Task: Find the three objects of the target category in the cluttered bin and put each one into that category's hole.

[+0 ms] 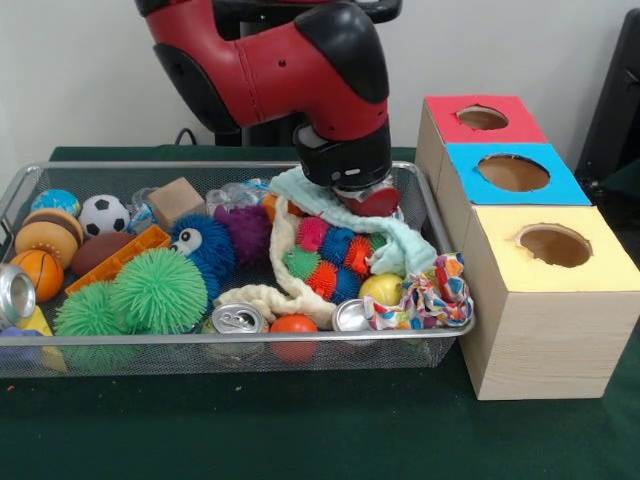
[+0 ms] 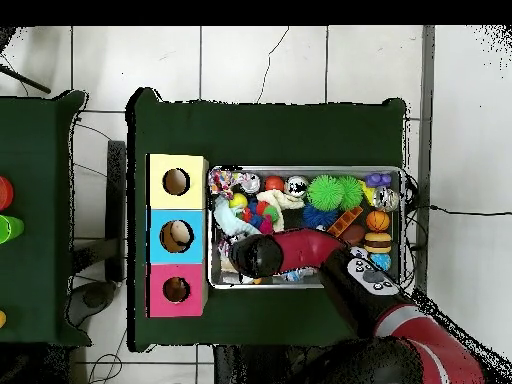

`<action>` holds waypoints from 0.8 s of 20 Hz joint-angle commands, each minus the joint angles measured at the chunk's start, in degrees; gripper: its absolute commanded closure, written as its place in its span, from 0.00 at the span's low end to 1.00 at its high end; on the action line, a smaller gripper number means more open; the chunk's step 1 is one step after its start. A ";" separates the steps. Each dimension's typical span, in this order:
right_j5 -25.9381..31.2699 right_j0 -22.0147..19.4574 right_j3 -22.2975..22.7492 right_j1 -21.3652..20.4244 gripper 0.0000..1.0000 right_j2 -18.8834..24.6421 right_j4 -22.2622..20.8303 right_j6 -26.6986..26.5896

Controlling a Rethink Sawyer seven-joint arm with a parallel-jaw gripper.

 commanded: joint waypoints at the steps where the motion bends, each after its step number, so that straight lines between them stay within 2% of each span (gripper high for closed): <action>1: 9.98 0.59 -1.85 0.25 1.00 -2.23 7.40 16.63; 8: 11.42 -1.02 -0.95 -0.76 1.00 -0.22 12.22 15.00; 16: 10.18 0.08 -1.45 -1.52 1.00 -1.46 11.85 13.72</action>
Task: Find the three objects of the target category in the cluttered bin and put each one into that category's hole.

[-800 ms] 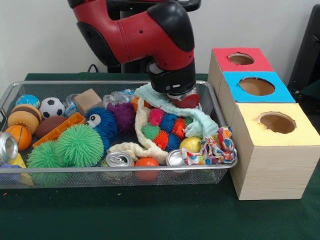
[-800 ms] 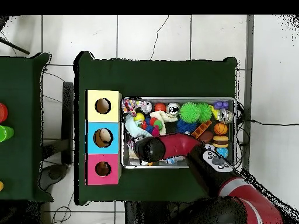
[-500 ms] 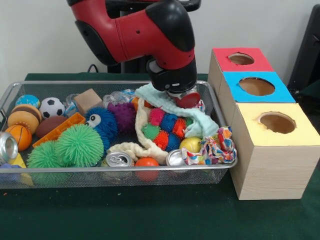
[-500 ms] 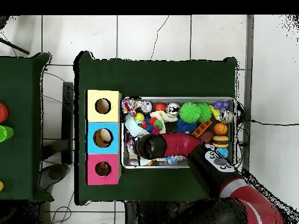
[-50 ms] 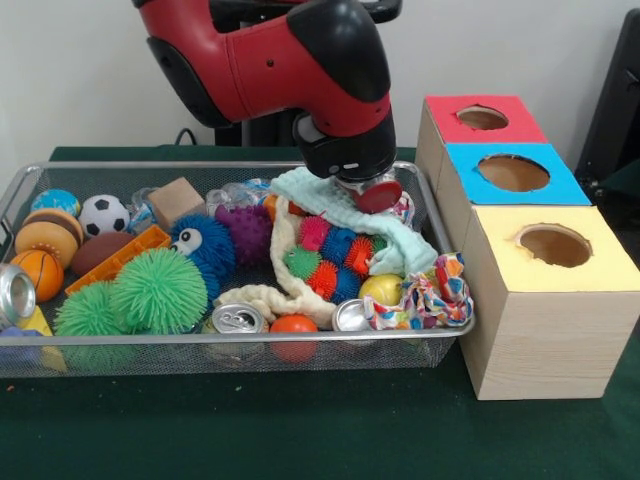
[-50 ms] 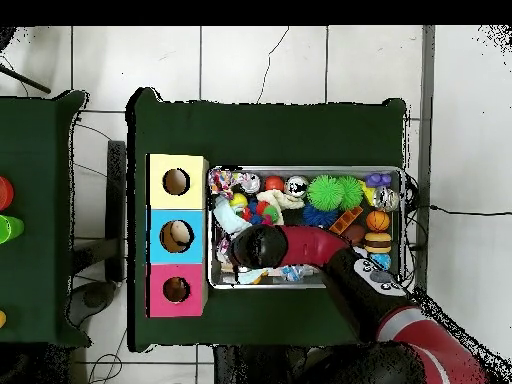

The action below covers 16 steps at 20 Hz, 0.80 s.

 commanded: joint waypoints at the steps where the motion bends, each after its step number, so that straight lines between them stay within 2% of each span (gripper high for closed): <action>1: 4.13 0.12 -1.87 -0.60 1.00 -0.95 2.47 13.42; 6: 13.78 2.74 -8.40 -3.49 1.00 -2.80 1.34 9.71; 11: 16.71 2.96 -12.81 -2.98 1.00 -2.29 -0.10 6.72; 16: 21.26 3.93 -16.20 -2.99 1.00 -1.98 -1.04 6.22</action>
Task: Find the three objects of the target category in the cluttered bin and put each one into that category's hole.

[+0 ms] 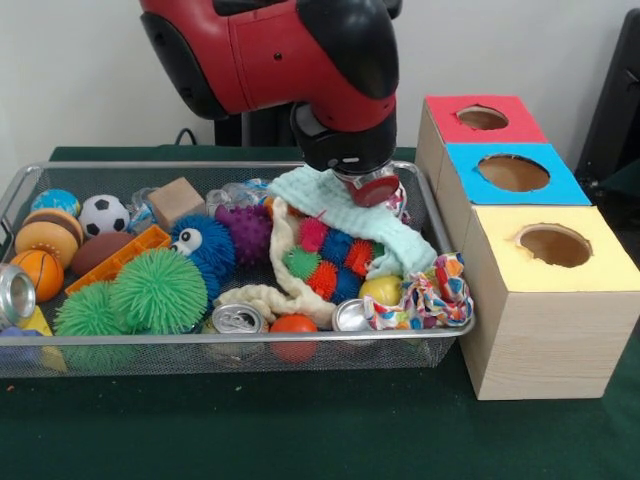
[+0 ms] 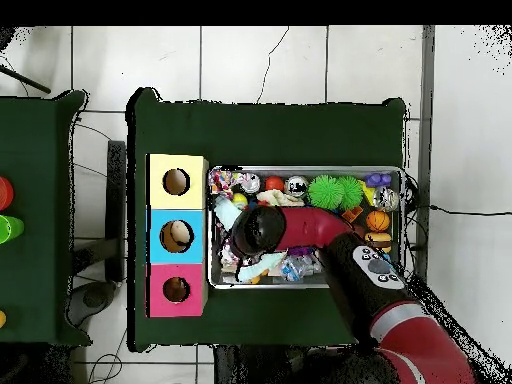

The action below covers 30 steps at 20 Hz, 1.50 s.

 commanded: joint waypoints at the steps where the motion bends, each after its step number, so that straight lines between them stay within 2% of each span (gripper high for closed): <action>1: 8.18 0.95 -10.73 -0.37 1.00 -1.09 -1.44 5.92; 7: 9.16 1.74 -12.77 -0.09 1.00 -0.56 -2.40 5.51; 11: 13.21 2.77 -16.99 0.24 1.00 -0.57 -3.26 3.37; 14: 13.95 2.80 -19.37 1.08 1.00 -0.57 -4.88 1.16; 22: 11.12 0.42 -22.13 3.42 1.00 0.41 -10.00 -5.17; 30: 6.77 -0.93 -22.42 5.71 1.00 1.07 -13.41 -5.08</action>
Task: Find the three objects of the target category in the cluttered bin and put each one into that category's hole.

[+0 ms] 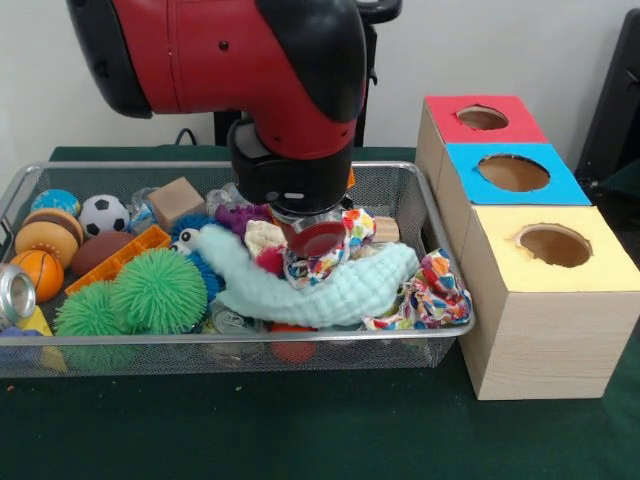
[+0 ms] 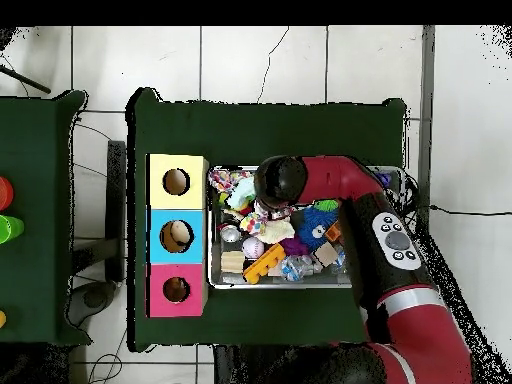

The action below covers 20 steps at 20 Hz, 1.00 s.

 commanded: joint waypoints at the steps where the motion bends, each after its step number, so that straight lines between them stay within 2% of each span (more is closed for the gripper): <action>1: -3.01 -2.28 -3.78 5.03 1.00 1.32 -6.08 -5.37; 7: -6.65 -4.71 -6.22 8.80 1.00 2.63 -9.01 -8.43; 20: -5.60 -8.45 -8.91 11.90 1.00 5.77 -9.81 -13.10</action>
